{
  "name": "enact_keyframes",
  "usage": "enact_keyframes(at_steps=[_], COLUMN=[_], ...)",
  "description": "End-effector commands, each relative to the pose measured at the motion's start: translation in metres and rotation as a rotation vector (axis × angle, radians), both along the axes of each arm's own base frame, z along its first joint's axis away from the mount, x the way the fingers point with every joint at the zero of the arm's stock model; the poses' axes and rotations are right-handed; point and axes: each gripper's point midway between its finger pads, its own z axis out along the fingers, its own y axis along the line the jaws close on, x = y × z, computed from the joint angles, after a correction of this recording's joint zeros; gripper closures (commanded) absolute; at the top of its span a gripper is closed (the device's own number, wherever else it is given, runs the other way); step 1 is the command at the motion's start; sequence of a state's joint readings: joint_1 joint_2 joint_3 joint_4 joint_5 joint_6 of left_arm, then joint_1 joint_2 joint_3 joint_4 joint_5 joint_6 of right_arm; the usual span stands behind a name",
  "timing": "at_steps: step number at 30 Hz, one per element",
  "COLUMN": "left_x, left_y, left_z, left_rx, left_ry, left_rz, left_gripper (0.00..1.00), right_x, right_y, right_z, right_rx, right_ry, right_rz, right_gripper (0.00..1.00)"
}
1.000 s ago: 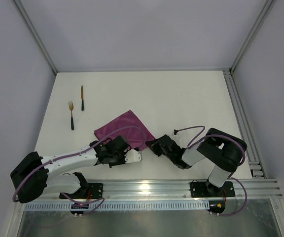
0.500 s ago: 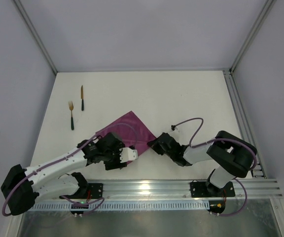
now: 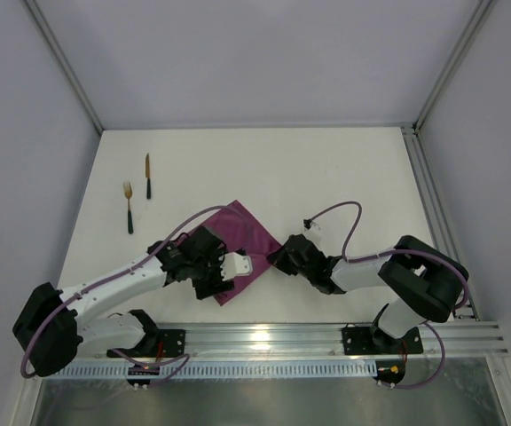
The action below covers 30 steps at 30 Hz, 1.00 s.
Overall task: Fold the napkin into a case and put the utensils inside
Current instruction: Pick up the upper triangle-folded napkin from the center of the board.
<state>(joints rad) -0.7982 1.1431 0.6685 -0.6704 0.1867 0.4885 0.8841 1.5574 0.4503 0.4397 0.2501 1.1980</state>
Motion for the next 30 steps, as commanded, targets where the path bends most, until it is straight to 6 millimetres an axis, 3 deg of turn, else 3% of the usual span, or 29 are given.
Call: enact_keyframes(at_steps=[1,5,8,13,16,20,25,30], left_x=[-0.004,-0.023,-0.028,-0.018,-0.028,-0.032,-0.029,-0.035], left_y=[-0.025,-0.036,-0.046,-0.049,-0.055,-0.045,-0.039,-0.024], left_z=[0.022,0.015,0.002,-0.019,-0.026,-0.045,-0.052,-0.056], left_rx=[-0.079,-0.015,0.017,0.086,0.086,0.172,0.212,0.265], left_ry=[-0.022,-0.06,-0.092,-0.225,-0.244,-0.218,-0.225,-0.19], left_rz=[-0.122,-0.207,-0.215,-0.221,-0.286,-0.308,-0.296,-0.308], left_gripper=[0.34,0.22,0.21,0.22,0.23,0.27,0.39,0.38], right_x=[0.002,0.0,-0.003,-0.006,-0.006,-0.005,-0.005,-0.005], right_y=[-0.002,-0.006,-0.01,-0.008,-0.006,-0.006,-0.005,-0.006], right_z=[0.0,-0.004,-0.006,-0.011,-0.012,-0.01,-0.01,-0.008], right_rx=[-0.029,-0.011,0.02,0.033,0.047,0.051,0.043,0.04], right_ry=[-0.009,0.019,0.043,0.074,0.084,0.078,0.073,0.071], right_rz=[0.009,-0.02,-0.061,-0.063,-0.066,-0.066,-0.061,-0.06], right_gripper=[0.96,0.96,0.96,0.96,0.96,0.96,0.96,0.96])
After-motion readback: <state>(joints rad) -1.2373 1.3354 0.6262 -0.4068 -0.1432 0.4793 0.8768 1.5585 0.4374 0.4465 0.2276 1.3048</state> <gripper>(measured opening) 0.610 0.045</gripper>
